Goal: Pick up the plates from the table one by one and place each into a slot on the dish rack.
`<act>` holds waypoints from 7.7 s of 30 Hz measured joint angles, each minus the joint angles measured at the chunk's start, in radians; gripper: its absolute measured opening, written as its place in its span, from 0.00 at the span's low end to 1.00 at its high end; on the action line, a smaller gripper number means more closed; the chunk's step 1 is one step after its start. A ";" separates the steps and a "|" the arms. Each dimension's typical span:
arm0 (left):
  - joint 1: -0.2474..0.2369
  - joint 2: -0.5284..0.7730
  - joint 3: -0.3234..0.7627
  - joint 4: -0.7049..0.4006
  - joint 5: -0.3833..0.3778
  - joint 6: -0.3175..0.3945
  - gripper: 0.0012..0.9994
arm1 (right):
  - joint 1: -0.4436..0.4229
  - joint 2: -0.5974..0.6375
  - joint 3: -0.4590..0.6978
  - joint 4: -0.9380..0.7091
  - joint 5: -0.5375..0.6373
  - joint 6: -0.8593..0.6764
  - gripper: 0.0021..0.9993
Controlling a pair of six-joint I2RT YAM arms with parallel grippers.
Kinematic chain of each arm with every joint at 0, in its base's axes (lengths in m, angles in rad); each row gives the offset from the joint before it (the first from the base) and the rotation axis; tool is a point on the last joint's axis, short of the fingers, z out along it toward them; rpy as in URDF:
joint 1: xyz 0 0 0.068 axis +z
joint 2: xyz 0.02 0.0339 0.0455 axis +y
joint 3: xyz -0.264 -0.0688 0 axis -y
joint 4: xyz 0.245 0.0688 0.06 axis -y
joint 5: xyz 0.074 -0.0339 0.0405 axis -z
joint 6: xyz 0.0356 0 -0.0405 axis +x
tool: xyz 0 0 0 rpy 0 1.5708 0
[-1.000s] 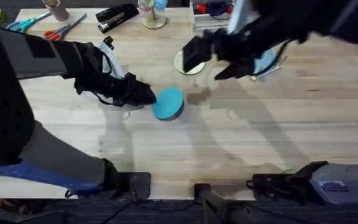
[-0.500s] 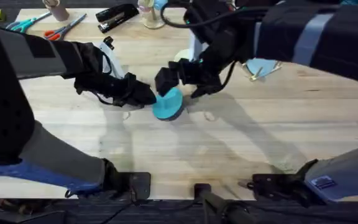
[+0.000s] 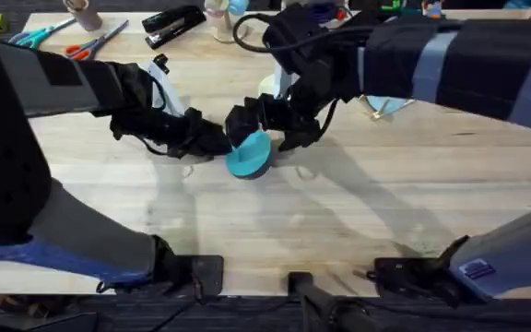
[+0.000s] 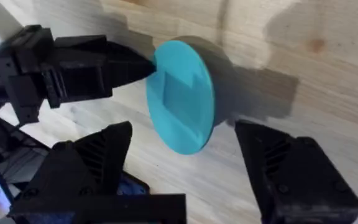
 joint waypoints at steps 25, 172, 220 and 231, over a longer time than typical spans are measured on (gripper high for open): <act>0.000 0.000 0.000 0.003 0.000 0.000 0.04 | 0.031 0.074 -0.001 0.109 0.000 0.104 0.99; -0.003 -0.710 0.683 -0.826 -0.402 0.372 0.99 | -0.833 -0.759 -0.007 -0.190 0.263 -1.162 0.03; -0.003 -0.710 0.683 -0.826 -0.402 0.372 0.99 | -0.835 -0.535 -0.007 -0.163 0.203 -1.189 0.03; -0.003 -0.710 0.683 -0.826 -0.402 0.372 0.99 | -0.835 -0.496 -0.007 -0.163 0.202 -1.188 0.03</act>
